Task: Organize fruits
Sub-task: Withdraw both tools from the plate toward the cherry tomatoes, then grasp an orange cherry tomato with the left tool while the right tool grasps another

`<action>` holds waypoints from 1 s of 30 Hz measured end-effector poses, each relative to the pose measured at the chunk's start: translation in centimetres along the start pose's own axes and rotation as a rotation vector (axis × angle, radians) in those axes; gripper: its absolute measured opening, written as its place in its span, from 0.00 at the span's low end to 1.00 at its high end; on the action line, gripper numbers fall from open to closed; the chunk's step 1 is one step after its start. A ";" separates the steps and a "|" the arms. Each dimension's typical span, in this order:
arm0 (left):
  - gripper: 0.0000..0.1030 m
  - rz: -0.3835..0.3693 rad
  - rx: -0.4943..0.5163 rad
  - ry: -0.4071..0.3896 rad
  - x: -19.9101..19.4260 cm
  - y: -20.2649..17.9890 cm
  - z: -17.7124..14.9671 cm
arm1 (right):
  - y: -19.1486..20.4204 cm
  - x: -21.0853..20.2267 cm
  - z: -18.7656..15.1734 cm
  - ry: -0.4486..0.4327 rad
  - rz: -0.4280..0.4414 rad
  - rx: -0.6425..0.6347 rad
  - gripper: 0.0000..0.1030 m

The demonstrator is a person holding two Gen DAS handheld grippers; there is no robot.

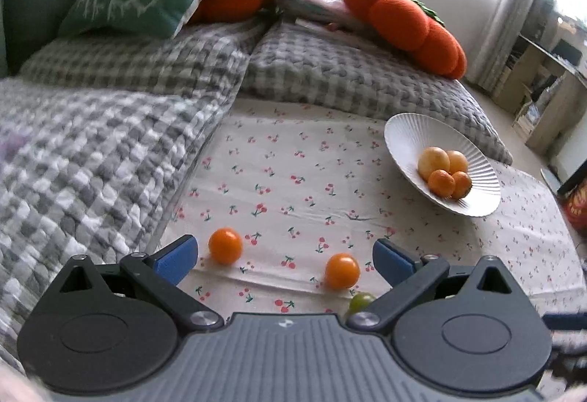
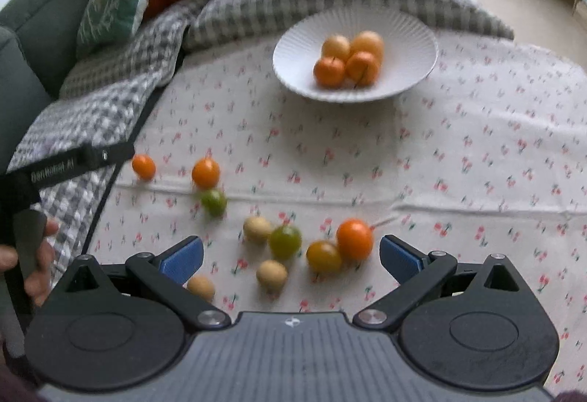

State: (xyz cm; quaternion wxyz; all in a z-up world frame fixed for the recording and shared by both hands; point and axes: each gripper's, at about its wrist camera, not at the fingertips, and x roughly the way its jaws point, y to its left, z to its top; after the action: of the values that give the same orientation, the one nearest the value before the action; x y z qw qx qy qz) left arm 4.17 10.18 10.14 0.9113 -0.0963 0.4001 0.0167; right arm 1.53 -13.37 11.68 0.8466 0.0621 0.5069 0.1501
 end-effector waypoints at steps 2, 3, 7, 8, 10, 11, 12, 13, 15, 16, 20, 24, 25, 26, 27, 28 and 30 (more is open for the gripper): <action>0.92 0.003 -0.030 0.016 0.4 0.7 0.1 | 0.3 -0.1 -0.2 0.007 0.000 -0.014 0.99; 0.92 0.007 -0.043 0.022 0.5 1.0 0.1 | 0.4 -0.1 -0.3 0.008 0.002 -0.017 0.99; 0.92 0.026 -0.090 0.038 1.4 2.4 0.4 | -0.1 0.4 -0.5 0.013 -0.019 -0.004 0.99; 0.92 0.039 -0.093 0.042 1.8 2.6 0.4 | -0.4 0.7 -0.4 0.014 -0.035 0.006 0.99; 0.92 0.064 -0.094 0.052 2.7 3.0 0.4 | -1.1 1.3 -0.3 0.014 -0.069 0.033 0.99; 0.92 0.073 -0.092 0.058 3.2 3.1 0.3 | -1.6 1.6 -0.2 0.016 -0.083 0.049 0.99; 0.92 0.080 -0.087 0.068 3.7 3.1 0.3 | -2.1 2.0 -0.2 0.017 -0.095 0.068 0.99; 0.92 0.084 -0.083 0.082 4.3 3.1 0.3 | -2.6 2.3 -0.1 0.016 -0.105 0.088 0.98; 0.92 0.078 -0.084 0.110 5.5 3.0 0.4 | -3.4 2.8 0.0 0.017 -0.123 0.116 0.95; 0.92 0.074 -0.088 0.121 6.0 3.1 0.4 | -3.7 3.1 0.1 0.014 -0.130 0.124 0.92; 0.91 0.109 -0.079 0.137 7.8 3.2 0.6 | -4.1 3.6 0.2 -0.001 -0.143 0.138 0.77; 0.82 0.136 -0.062 0.161 9.2 3.4 0.3 | -3.9 4.4 0.3 0.014 -0.135 0.127 0.63; 0.79 0.140 -0.060 0.166 9.5 3.5 0.2 | -3.9 4.6 0.4 0.015 -0.135 0.120 0.60; 0.78 0.145 -0.054 0.166 9.7 3.5 0.2 | -3.8 4.8 0.4 0.015 -0.137 0.114 0.58; 0.76 0.152 -0.043 0.158 9.8 3.5 0.2 | -3.7 4.9 0.4 0.016 -0.139 0.109 0.57; 0.72 0.162 -0.029 0.148 9.9 3.4 0.2 | -3.7 5.1 0.4 0.018 -0.138 0.106 0.56; 0.68 0.176 -0.012 0.133 9.9 3.3 0.2 | -3.7 5.3 0.5 0.023 -0.137 0.102 0.54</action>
State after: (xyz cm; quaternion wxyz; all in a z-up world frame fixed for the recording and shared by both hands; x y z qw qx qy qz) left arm 10.66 13.00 2.46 0.8771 -0.0672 0.4664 0.0925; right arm 5.00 -15.21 6.54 0.8446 0.0686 0.5268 0.0662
